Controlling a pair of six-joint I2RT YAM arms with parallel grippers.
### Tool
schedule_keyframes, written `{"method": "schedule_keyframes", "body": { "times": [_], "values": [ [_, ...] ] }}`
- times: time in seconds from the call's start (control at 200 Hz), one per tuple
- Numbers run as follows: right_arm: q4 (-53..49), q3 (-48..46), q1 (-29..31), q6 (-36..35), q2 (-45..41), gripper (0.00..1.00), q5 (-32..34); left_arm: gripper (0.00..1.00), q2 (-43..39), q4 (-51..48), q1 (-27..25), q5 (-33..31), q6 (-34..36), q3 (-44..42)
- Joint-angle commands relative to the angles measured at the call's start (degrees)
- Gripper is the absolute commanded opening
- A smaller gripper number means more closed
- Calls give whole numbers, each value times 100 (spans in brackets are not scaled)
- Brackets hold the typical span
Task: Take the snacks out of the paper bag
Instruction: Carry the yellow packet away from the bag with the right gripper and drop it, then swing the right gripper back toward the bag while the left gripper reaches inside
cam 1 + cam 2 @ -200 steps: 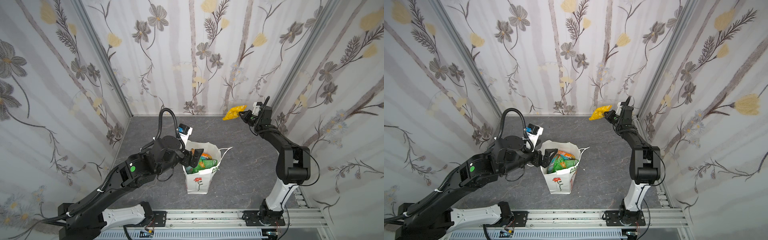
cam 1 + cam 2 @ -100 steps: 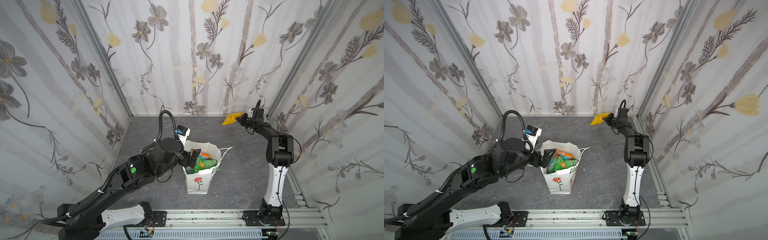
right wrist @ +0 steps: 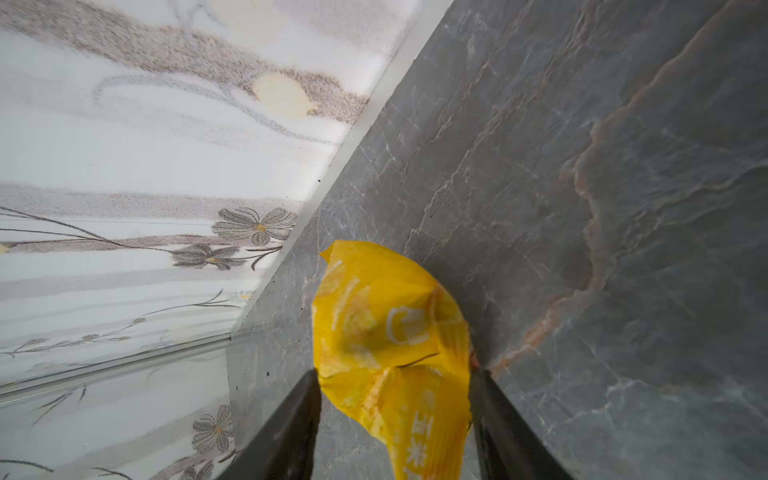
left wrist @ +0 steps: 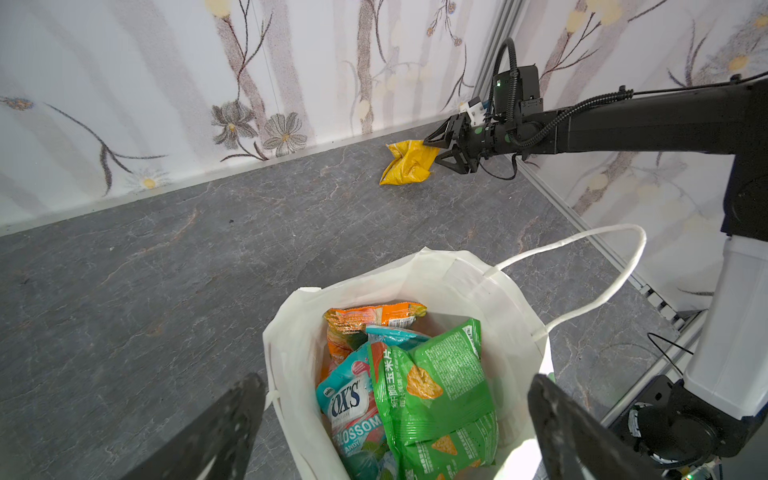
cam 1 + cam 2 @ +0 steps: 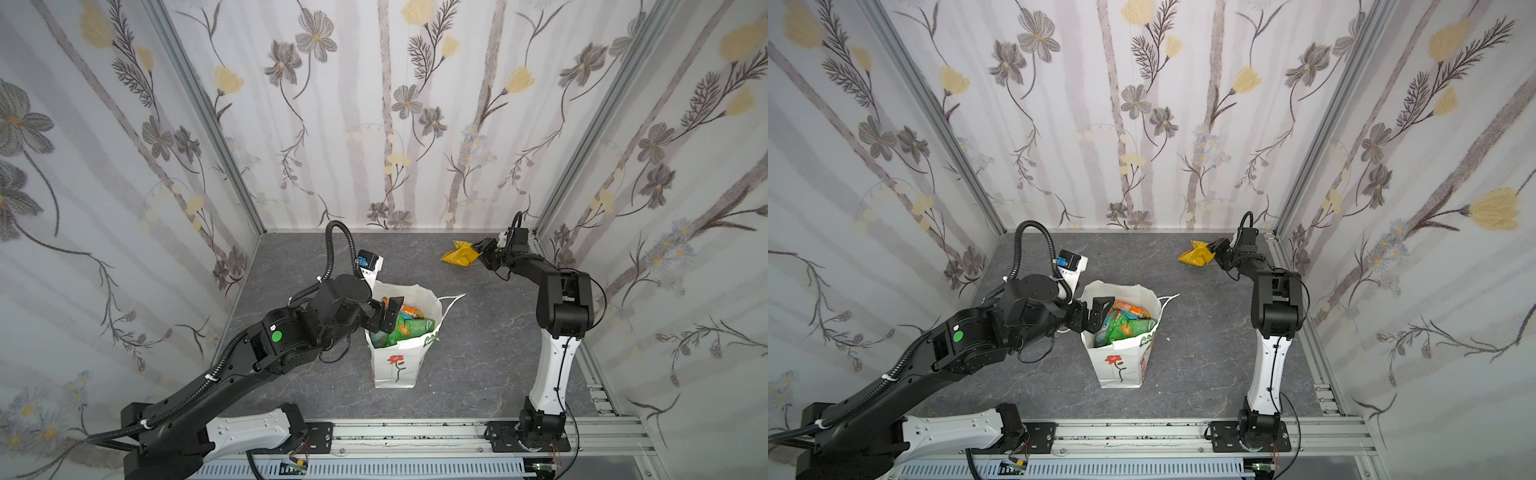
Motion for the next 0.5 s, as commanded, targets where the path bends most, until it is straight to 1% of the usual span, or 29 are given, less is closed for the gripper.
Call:
{"method": "schedule_keyframes", "body": {
  "times": [0.0,0.075,0.115,0.34,0.495],
  "values": [
    [415,-379,-68,49,-447,64,371,100,-4,126,-2,-48,-228,8],
    [687,-775,-99,48,-881,69,494,100,-10,135,-2,-30,-298,14],
    [772,-949,-119,35,-1119,71,536,100,-4,143,-1,-35,-341,17],
    [1407,-2026,-132,92,-2693,75,381,100,78,200,-2,-90,-630,66],
    [1587,-2662,-86,65,-4053,77,319,100,288,141,-4,-179,-735,220]
  ]
}}
